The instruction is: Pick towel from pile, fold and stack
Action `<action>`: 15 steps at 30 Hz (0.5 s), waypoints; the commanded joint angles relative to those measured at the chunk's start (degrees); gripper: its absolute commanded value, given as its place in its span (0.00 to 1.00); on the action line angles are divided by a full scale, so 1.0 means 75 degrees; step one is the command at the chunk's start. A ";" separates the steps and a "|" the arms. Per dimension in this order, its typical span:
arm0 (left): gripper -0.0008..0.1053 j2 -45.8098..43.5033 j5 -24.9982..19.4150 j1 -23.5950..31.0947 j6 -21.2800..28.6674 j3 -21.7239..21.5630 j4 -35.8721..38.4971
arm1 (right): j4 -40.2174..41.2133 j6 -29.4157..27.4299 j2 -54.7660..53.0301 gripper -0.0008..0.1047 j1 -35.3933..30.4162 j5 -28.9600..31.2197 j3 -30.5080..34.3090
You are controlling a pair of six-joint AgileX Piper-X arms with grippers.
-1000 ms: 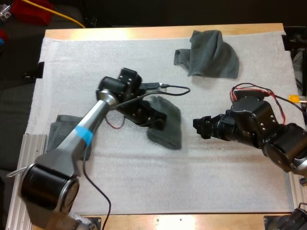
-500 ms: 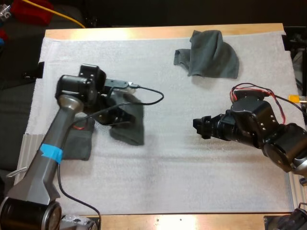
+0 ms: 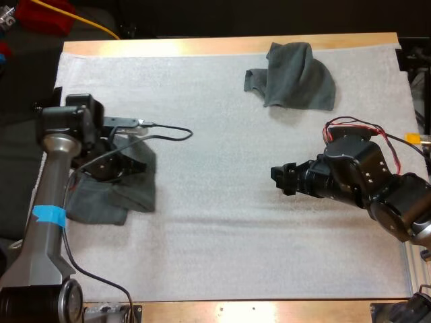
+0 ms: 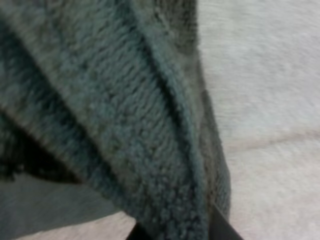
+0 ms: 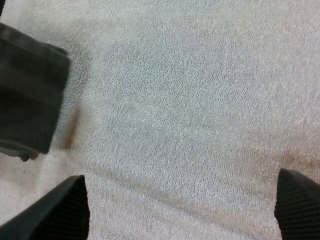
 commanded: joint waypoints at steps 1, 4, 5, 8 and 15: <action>0.01 -0.0115 -0.0196 0.0074 0.0106 -0.0046 0.0098 | 0.0010 -0.0019 -0.0009 0.71 -0.0018 -0.0016 -0.0069; 0.01 -0.0115 -0.0460 0.0210 0.0171 -0.0046 0.0127 | 0.0010 -0.0019 -0.0009 0.71 -0.0018 -0.0016 -0.0069; 0.01 -0.0115 -0.0505 0.0225 0.0154 -0.0046 0.0127 | 0.0010 -0.0019 -0.0009 0.71 -0.0018 -0.0016 -0.0069; 0.01 -0.0115 -0.0827 0.0322 0.0128 -0.0046 0.0143 | 0.0010 -0.0019 -0.0009 0.71 -0.0018 -0.0016 -0.0069; 0.01 -0.0115 -0.1468 0.0359 0.0095 0.0259 0.0092 | 0.0010 -0.0019 -0.0009 0.71 -0.0018 -0.0016 -0.0069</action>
